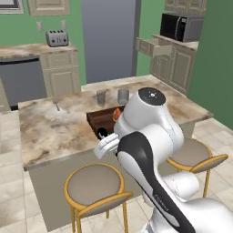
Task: Take the tongs from the drawer on the left and place them on the dining counter next to the tray containing the hot dog.
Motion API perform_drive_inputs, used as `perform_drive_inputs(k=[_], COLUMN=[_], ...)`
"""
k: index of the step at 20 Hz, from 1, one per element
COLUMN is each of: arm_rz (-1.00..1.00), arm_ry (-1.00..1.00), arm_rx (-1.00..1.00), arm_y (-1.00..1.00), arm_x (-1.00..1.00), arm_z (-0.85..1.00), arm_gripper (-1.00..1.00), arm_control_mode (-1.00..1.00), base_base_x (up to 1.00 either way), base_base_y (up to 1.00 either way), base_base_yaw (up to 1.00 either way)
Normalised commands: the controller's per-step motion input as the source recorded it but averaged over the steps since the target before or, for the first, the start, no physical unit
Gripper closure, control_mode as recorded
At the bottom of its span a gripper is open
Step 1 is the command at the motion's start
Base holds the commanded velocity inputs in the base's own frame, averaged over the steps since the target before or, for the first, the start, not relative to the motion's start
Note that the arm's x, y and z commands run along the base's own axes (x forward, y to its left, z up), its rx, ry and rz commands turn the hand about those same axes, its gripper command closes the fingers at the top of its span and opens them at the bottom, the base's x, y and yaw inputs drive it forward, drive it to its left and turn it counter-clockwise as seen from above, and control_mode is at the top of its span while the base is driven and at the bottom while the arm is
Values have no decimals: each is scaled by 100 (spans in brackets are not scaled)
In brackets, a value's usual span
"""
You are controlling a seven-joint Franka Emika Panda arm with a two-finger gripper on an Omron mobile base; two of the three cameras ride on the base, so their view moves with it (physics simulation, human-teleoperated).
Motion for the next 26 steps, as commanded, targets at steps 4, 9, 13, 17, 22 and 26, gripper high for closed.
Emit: perform_drive_inputs(k=[4, 9, 13, 17, 22, 26], arm_rz=[0, 0, -2, -4, -18, -37], arm_ry=[0, 6, 15, 2, -5, 0], arm_rx=[0, 1, 4, 2, -2, -3], arm_y=[0, 0, 14, 27, 64, 56], arm_x=[0, 40, 100, 100, 72, 69], arm_z=[0, 0, 0, 0, -8, -17], arm_gripper=[100, 100, 100, 100, 100, 100], arm_control_mode=[100, -100, -100, -100, -100, -100], base_base_x=[100, 60, 0, 0, 0, 0], base_base_y=[15, 9, 0, 0, 0, 0], base_base_yaw=[0, 0, 0, 0, 0, 0])
